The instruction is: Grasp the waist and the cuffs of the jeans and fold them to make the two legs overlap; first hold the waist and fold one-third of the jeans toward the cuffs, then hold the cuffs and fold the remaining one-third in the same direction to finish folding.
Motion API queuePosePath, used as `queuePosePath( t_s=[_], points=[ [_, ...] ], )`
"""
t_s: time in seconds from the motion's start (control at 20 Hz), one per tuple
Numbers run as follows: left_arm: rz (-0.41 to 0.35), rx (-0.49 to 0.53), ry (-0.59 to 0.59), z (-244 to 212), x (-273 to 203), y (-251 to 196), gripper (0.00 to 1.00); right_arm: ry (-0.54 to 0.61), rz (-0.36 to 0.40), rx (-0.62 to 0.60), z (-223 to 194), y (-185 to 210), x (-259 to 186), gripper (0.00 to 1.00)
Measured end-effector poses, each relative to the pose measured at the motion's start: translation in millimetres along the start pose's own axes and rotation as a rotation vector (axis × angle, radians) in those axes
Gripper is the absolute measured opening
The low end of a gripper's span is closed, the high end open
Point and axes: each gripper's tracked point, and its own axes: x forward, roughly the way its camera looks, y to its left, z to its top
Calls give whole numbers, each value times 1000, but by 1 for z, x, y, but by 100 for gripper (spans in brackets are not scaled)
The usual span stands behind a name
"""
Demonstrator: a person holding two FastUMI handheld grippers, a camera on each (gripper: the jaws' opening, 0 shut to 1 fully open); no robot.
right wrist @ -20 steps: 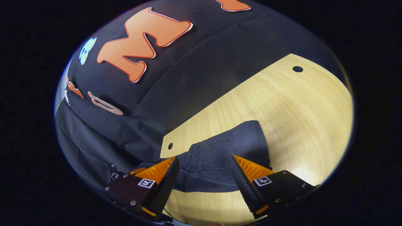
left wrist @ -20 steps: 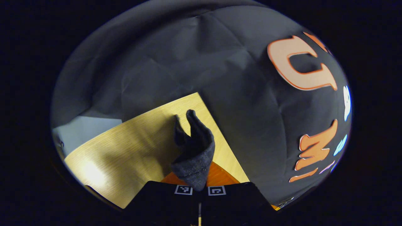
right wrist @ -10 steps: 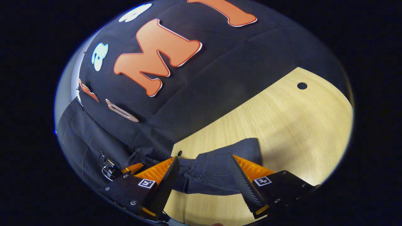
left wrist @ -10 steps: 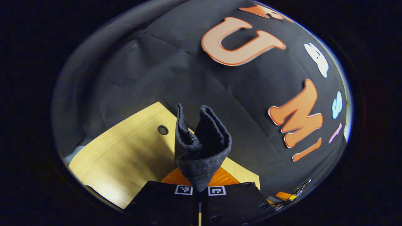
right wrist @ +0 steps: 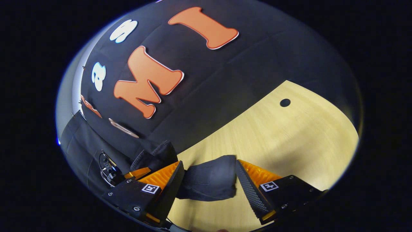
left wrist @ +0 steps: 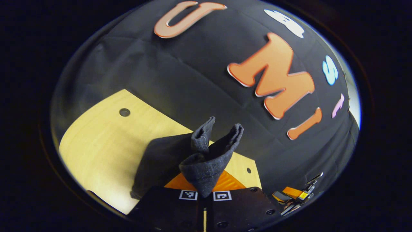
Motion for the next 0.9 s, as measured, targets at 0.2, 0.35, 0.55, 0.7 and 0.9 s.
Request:
queuePosePath(
  t_s=[0.2,0.35,0.55,0.7,0.9],
  points=[
    [34,55,107,-62,42,-31,3,8,-31,21,-1,-35,-16,98],
    [104,79,187,-100,71,-43,4,16,-42,38,-5,-50,-25,98],
    [207,146,247,-143,83,-41,4,33,-54,32,-11,-61,-33,98],
    [241,158,285,-162,86,-44,9,42,-48,27,-12,-61,-37,98],
    [152,112,335,-197,75,-75,74,58,-39,20,-18,-56,-37,98]
  ],
)
